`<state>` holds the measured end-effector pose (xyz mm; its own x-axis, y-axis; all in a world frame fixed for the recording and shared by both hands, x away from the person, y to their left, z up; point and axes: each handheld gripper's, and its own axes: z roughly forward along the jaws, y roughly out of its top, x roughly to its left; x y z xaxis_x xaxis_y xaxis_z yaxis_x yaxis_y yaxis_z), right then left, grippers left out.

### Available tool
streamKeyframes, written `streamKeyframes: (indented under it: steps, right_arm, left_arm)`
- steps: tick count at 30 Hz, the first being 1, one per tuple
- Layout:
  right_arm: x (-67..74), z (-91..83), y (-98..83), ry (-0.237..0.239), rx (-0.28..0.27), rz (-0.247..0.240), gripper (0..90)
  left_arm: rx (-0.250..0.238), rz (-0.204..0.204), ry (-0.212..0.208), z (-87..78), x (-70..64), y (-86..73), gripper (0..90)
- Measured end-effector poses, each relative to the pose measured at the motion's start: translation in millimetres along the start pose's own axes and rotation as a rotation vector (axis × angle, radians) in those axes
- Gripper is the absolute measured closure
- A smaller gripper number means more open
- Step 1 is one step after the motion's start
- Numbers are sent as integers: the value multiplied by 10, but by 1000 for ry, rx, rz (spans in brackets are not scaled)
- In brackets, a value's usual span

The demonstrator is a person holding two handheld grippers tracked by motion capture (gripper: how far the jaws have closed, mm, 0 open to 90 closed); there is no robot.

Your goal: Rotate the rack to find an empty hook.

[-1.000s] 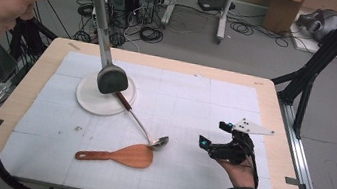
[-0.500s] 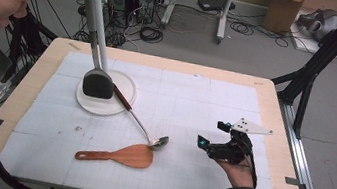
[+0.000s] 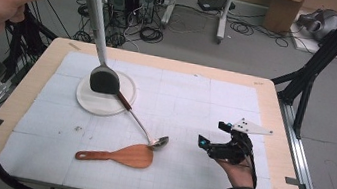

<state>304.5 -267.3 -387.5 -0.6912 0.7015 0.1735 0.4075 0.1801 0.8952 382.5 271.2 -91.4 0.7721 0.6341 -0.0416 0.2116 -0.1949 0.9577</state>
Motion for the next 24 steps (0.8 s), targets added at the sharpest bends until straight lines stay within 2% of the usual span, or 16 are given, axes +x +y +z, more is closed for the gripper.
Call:
streamKeyframes:
  steps: [10,17,24]
  right_arm:
    - [19,-51,0,-11,-17,-8,5]
    - [16,-17,7,-8,-11,-16,5]
    - [20,-6,5,-9,-8,-18,5]
  left_arm:
    - [3,17,-5,128,-219,28,897]
    - [7,1,5,252,-208,25,896]
    - [-5,-15,43,307,-162,19,896]
